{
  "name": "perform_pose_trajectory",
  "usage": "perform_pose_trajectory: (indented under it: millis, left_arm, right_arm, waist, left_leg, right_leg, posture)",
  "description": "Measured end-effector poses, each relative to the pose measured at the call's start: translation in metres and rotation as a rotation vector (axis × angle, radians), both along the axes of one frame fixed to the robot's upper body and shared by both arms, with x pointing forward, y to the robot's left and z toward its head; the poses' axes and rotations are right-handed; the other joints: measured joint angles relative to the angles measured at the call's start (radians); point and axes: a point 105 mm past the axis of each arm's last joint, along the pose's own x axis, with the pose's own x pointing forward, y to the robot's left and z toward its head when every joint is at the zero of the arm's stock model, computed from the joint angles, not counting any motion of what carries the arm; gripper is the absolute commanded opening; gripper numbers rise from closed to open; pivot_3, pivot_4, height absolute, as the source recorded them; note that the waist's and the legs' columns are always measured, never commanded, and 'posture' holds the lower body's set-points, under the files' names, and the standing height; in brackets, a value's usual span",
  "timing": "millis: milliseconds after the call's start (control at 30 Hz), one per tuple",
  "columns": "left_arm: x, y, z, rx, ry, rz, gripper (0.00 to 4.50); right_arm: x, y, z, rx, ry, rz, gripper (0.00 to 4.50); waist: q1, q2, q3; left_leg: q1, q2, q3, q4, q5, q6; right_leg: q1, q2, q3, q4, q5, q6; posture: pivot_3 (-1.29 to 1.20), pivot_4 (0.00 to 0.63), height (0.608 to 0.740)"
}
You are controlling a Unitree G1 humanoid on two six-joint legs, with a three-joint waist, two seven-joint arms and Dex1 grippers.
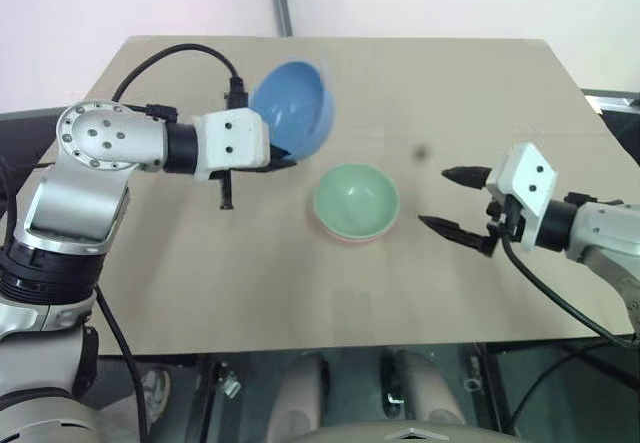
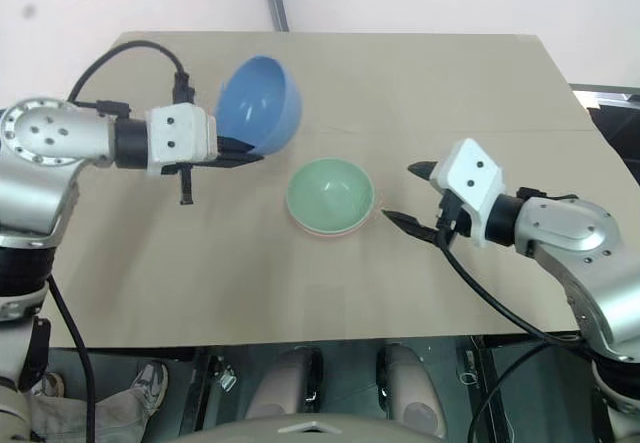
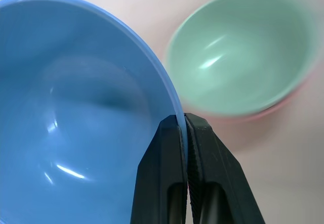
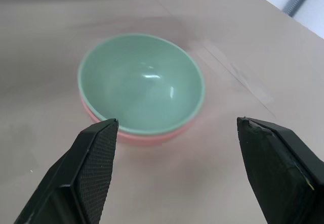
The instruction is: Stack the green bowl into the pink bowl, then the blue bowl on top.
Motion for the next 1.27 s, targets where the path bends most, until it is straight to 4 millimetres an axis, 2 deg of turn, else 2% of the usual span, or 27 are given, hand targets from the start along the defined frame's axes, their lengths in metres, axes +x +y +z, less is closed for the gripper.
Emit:
perform_pose_trajectory:
  millis: [67, 100, 133, 233, 267, 300, 433, 600, 667, 733, 767, 833, 967, 1133, 1267]
  left_arm:
    - [-0.008, -0.009, -0.007, 0.026, 0.030, -0.071, 0.05]
    - [-0.011, -0.015, -0.013, 0.038, 0.046, -0.120, 0.35]
    - [-0.012, -0.017, -0.016, 0.046, 0.054, -0.136, 0.35]
    - [-0.013, -0.022, -0.017, 0.047, 0.047, -0.168, 1.21]
    - [-0.011, -0.030, -0.022, 0.039, 0.051, -0.204, 1.77]
    - [-0.009, -0.031, -0.023, 0.029, 0.057, -0.206, 1.93]
    - [0.000, -0.026, -0.016, -0.040, 0.077, -0.128, 1.93]
    - [0.006, -0.004, -0.008, -0.285, 0.192, 0.065, 1.93]
    - [0.005, 0.015, -0.016, -0.400, 0.274, 0.162, 2.47]
    - [-0.001, 0.026, -0.024, -0.466, 0.359, 0.204, 3.19]
    - [-0.005, 0.033, -0.029, -0.513, 0.394, 0.239, 3.87]
    - [-0.007, 0.042, -0.029, -0.581, 0.393, 0.296, 4.43]
    - [-0.006, 0.066, -0.030, -0.751, 0.303, 0.413, 4.43]
    - [-0.028, 0.090, -0.055, -0.725, 0.355, 0.509, 4.43]
    - [-0.043, 0.100, -0.058, -0.759, 0.405, 0.521, 4.43]
  right_arm:
    - [-0.001, -0.006, -0.002, -0.002, 0.008, -0.025, 4.08]
    - [-0.001, -0.008, -0.003, -0.001, 0.009, -0.037, 4.08]
    - [-0.001, -0.008, -0.003, -0.001, 0.006, -0.038, 4.08]
    - [-0.003, -0.009, -0.003, -0.003, 0.001, -0.043, 4.08]
    - [-0.004, -0.011, -0.005, -0.003, 0.004, -0.057, 4.08]
    - [-0.004, -0.012, -0.006, -0.002, 0.005, -0.062, 4.08]
    - [-0.005, -0.016, -0.010, 0.000, 0.016, -0.079, 4.08]
    - [-0.007, -0.017, -0.011, 0.005, 0.008, -0.073, 4.08]
    - [-0.009, -0.017, -0.012, 0.010, 0.024, -0.051, 4.50]
    - [-0.008, -0.018, -0.014, 0.014, 0.043, -0.043, 4.50]
    - [-0.008, -0.020, -0.016, 0.015, 0.060, -0.039, 4.50]
    - [-0.008, -0.020, -0.017, 0.016, 0.062, -0.031, 4.50]
    - [-0.009, -0.027, -0.024, 0.015, 0.083, -0.056, 4.50]
    - [-0.022, -0.045, -0.029, -0.003, 0.136, -0.088, 4.50]
    - [-0.027, -0.056, -0.023, -0.012, 0.147, -0.099, 4.50]
  waist:
    - [0.000, 0.000, 0.000]
    - [0.000, 0.000, 0.000]
    - [-0.001, 0.000, 0.000]
    - [-0.003, 0.000, 0.000]
    - [-0.002, 0.000, 0.000]
    - [-0.002, 0.000, 0.000]
    - [-0.005, 0.000, 0.000]
    - [-0.007, 0.000, 0.000]
    - [-0.009, 0.000, 0.000]
    - [-0.008, 0.000, 0.000]
    - [-0.006, 0.000, 0.000]
    - [-0.002, 0.000, 0.000]
    - [0.001, -0.001, 0.000]
    - [0.000, -0.001, 0.000]
    - [0.000, -0.001, 0.000]
  left_leg:
    - [0.001, 0.000, 0.000, 0.000, 0.000, 0.000]
    - [0.001, 0.000, 0.000, 0.000, 0.000, 0.000]
    - [0.001, 0.000, 0.000, 0.001, 0.000, 0.000]
    - [0.003, 0.000, 0.000, 0.001, 0.000, 0.000]
    - [0.003, 0.000, 0.000, 0.001, 0.000, 0.000]
    - [0.003, 0.000, 0.000, 0.001, 0.000, 0.000]
    - [0.002, 0.000, 0.000, 0.001, 0.000, 0.000]
    - [0.003, 0.001, 0.000, 0.001, 0.000, 0.000]
    - [0.004, 0.001, 0.001, 0.001, 0.000, 0.000]
    - [0.004, 0.002, 0.001, 0.001, 0.000, 0.000]
    - [0.004, 0.002, 0.001, 0.001, 0.000, 0.000]
    - [0.003, 0.002, 0.000, 0.001, 0.000, 0.000]
    - [0.004, 0.001, 0.000, 0.001, 0.000, 0.000]
    - [0.005, 0.001, 0.001, 0.001, 0.000, 0.000]
    - [0.006, 0.003, 0.001, 0.001, 0.000, 0.000]
  right_leg:
    - [0.000, 0.000, 0.000, 0.000, 0.000, 0.000]
    - [0.001, 0.000, 0.000, 0.000, 0.000, 0.000]
    - [0.001, 0.001, 0.001, 0.001, 0.000, 0.000]
    - [0.002, 0.001, 0.001, 0.001, 0.000, 0.001]
    - [0.003, 0.001, 0.001, 0.001, 0.000, 0.001]
    - [0.003, 0.001, 0.001, 0.001, 0.000, 0.001]
    - [0.002, 0.001, 0.001, 0.000, 0.000, 0.001]
    - [0.003, 0.001, 0.001, 0.000, 0.000, 0.001]
    - [0.003, 0.001, 0.002, 0.001, 0.000, 0.001]
    - [0.003, 0.001, 0.001, 0.001, 0.000, 0.001]
    - [0.003, 0.001, 0.001, 0.000, 0.000, 0.001]
    - [0.003, 0.000, 0.001, 0.000, 0.000, 0.001]
    - [0.004, -0.001, 0.001, 0.000, 0.000, 0.001]
    - [0.004, -0.001, 0.001, 0.000, 0.000, 0.001]
    - [0.005, 0.000, 0.000, 0.000, -0.002, -0.003]
  posture:
    - [0.00, 0.150, 0.740]
    - [0.00, 0.150, 0.740]
    - [0.00, 0.150, 0.740]
    - [0.00, 0.150, 0.740]
    - [0.00, 0.150, 0.740]
    - [0.00, 0.150, 0.740]
    - [0.00, 0.150, 0.740]
    - [0.00, 0.150, 0.740]
    - [0.00, 0.150, 0.740]
    - [0.00, 0.150, 0.740]
    - [0.00, 0.150, 0.740]
    - [0.00, 0.150, 0.740]
    - [0.00, 0.150, 0.740]
    - [0.00, 0.150, 0.740]
    - [0.00, 0.150, 0.740]
